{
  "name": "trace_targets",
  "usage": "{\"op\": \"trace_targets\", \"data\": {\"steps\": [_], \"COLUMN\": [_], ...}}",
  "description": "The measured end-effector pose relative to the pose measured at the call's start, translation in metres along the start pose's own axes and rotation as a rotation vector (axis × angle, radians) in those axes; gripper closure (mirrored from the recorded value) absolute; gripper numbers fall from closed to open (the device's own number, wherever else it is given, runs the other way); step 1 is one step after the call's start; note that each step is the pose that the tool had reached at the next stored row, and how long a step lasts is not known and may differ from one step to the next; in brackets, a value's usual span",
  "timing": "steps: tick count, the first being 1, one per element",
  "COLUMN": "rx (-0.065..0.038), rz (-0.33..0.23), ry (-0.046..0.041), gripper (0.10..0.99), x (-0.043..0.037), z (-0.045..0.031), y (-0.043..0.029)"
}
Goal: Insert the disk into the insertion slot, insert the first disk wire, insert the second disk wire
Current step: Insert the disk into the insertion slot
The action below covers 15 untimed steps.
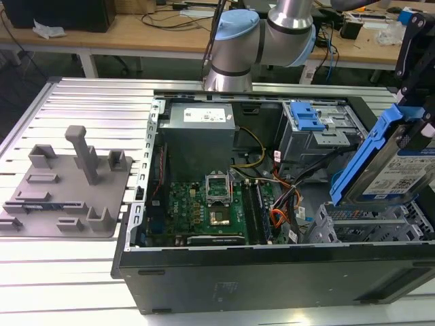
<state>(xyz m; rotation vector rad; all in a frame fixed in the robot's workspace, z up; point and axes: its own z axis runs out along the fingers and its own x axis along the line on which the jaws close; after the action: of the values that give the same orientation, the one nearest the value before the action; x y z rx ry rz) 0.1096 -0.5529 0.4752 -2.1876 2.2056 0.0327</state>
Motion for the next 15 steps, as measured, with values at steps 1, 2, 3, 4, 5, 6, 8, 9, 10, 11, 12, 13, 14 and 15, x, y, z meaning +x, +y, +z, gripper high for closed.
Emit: {"op": "trace_targets", "data": {"steps": [1,2,3,4,5,6,8,9,10,11,12,13,14,15], "rx": [0.000,0.000,0.000,0.000,0.000,0.000,0.000,0.000,0.000,0.000,0.000,0.000,0.000,0.000], "rz": [0.000,0.001,0.001,0.001,0.001,0.001,0.001,0.001,0.001,0.001,0.001,0.001,0.001,0.001], "ry": [0.0000,0.0000,0.0000,-0.0001,0.0000,-0.0001,0.0001,-0.0001,-0.0001,-0.0001,0.0000,-0.0001,-0.0001,-0.0001], "gripper": [0.722,0.722,0.722,0.722,0.722,0.722,0.722,0.722,0.722,0.722,0.722,0.722,0.722,0.722], "x": [0.0000,0.0001,0.0001,0.0001,0.0003,0.0004,0.0009,0.0012,0.0016,0.0019,0.0022,0.0025,0.0027,0.0030], "z": [0.0004,0.0011,0.0015,0.0019,0.0025,0.0028,0.0037,0.0044,0.0048,0.0052,0.0057,0.0062,0.0066,0.0073], "y": [0.0000,0.0000,0.0000,0.0000,0.0000,0.0000,0.0000,0.0000,-0.0001,-0.0001,-0.0002,-0.0003,-0.0003,-0.0005]}}
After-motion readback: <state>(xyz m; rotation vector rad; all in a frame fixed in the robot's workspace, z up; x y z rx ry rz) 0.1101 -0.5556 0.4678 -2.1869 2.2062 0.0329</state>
